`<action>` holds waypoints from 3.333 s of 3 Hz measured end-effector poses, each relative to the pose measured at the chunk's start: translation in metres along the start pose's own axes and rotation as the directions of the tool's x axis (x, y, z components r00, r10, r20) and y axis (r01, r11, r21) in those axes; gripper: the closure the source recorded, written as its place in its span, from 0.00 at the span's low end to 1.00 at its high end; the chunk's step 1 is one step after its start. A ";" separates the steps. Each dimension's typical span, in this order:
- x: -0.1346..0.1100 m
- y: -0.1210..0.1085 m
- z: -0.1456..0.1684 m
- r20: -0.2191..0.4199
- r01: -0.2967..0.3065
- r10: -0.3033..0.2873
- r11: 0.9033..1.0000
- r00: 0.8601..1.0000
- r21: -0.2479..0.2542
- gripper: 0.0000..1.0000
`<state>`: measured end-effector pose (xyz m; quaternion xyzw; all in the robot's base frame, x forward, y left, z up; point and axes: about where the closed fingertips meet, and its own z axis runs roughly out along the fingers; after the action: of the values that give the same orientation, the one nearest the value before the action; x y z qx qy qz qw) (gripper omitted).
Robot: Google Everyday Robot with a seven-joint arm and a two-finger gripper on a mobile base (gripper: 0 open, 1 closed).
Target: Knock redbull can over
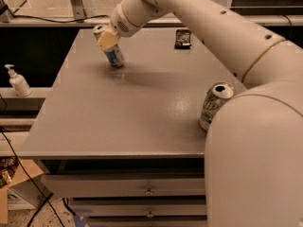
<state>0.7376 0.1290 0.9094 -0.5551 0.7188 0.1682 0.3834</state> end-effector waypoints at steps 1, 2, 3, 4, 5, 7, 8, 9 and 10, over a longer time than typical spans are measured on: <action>0.043 -0.005 -0.019 -0.118 0.011 -0.013 1.000 0.993 -0.021 1.00; 0.040 -0.006 -0.022 -0.118 0.011 -0.013 1.000 0.993 -0.021 1.00; 0.039 -0.006 -0.023 -0.119 0.011 -0.013 1.000 0.993 -0.020 0.82; 0.039 -0.006 -0.023 -0.119 0.011 -0.013 1.000 0.993 -0.020 0.83; 0.039 -0.006 -0.023 -0.119 0.011 -0.014 1.000 0.993 -0.020 1.00; 0.039 -0.006 -0.023 -0.119 0.011 -0.014 1.000 0.993 -0.020 0.82; 0.039 -0.006 -0.023 -0.119 0.011 -0.014 1.000 0.993 -0.020 0.83; 0.039 -0.006 -0.023 -0.119 0.011 -0.014 1.000 0.993 -0.020 1.00; 0.039 -0.006 -0.023 -0.119 0.012 -0.014 1.000 0.993 -0.020 1.00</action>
Offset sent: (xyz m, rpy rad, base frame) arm -0.0206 -0.1153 -0.0531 -0.3249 0.1358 0.0232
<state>0.7314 0.0855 0.8962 -0.5724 0.7351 0.1393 0.3354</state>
